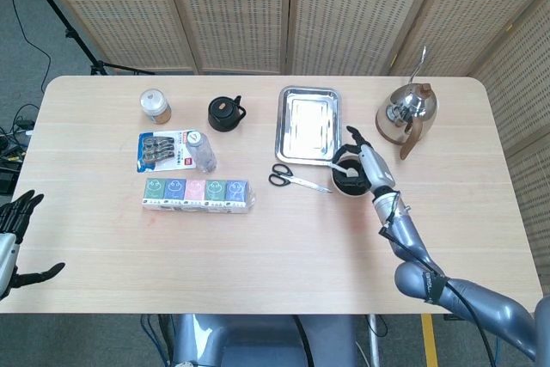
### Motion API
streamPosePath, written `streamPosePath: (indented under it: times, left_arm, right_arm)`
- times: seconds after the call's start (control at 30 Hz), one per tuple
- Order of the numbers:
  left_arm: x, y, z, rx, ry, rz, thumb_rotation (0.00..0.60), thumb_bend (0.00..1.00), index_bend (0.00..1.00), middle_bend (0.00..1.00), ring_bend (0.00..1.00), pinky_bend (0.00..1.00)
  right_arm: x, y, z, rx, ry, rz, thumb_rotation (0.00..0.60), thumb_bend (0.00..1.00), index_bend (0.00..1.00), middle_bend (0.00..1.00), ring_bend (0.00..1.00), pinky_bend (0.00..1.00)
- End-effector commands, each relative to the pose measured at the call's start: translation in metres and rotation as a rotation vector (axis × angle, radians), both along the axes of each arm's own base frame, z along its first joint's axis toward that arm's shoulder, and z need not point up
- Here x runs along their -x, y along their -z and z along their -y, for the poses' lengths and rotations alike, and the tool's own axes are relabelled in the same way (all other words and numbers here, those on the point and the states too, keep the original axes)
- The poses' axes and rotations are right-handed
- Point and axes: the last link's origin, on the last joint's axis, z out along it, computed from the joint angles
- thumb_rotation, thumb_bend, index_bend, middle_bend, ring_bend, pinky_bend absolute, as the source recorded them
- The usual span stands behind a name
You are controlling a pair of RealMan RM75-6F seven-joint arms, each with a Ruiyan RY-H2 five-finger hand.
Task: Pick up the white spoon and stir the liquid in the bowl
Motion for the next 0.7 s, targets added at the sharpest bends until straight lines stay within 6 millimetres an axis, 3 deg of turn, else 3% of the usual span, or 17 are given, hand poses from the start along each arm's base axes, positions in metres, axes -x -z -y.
streamPosePath:
  times: [0.03,0.7]
  left_arm:
    - [0.000,0.000,0.000,0.001,-0.001,0.000,0.600,0.00,0.00,0.00,0.00,0.00]
    - [0.006,0.002,-0.010,0.003,-0.045,-0.006,0.600,0.00,0.00,0.00,0.00,0.00]
  right_arm:
    - [0.004,0.004,0.001,-0.011,0.007,0.001,0.600,0.54,0.58,0.00,0.00,0.00]
    - [0.021,0.028,0.015,-0.046,0.021,-0.055,0.600,0.54,0.58,0.00,0.00,0.00]
